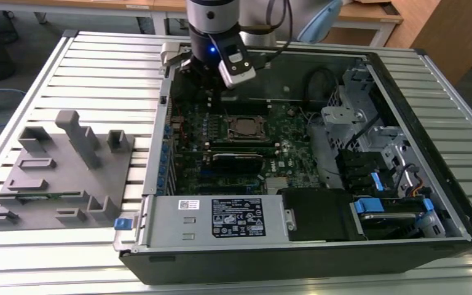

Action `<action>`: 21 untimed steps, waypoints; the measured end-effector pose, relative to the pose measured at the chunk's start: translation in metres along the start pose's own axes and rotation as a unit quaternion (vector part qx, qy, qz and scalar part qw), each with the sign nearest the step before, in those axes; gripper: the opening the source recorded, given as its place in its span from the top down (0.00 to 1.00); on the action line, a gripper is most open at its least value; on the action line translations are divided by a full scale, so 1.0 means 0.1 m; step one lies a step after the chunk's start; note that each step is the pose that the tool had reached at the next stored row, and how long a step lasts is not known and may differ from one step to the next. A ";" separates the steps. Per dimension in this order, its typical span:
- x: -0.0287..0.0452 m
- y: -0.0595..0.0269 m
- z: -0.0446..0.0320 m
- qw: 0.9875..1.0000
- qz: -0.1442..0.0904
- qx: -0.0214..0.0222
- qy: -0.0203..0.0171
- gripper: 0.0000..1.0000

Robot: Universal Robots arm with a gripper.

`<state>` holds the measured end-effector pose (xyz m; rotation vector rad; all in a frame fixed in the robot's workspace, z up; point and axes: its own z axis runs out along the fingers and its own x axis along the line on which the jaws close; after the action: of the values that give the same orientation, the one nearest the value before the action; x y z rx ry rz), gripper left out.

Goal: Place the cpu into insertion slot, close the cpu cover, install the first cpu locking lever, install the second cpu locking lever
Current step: 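Install the first cpu locking lever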

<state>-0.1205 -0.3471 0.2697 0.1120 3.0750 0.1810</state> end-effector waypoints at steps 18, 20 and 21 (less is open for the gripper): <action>0.048 0.066 0.049 1.000 0.001 -0.011 0.001 0.89; 0.056 0.092 0.059 1.000 0.001 -0.011 0.001 0.89; 0.059 0.104 0.063 1.000 0.001 -0.011 0.001 0.89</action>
<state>-0.1253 -0.3356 0.2644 0.1128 3.0734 0.2142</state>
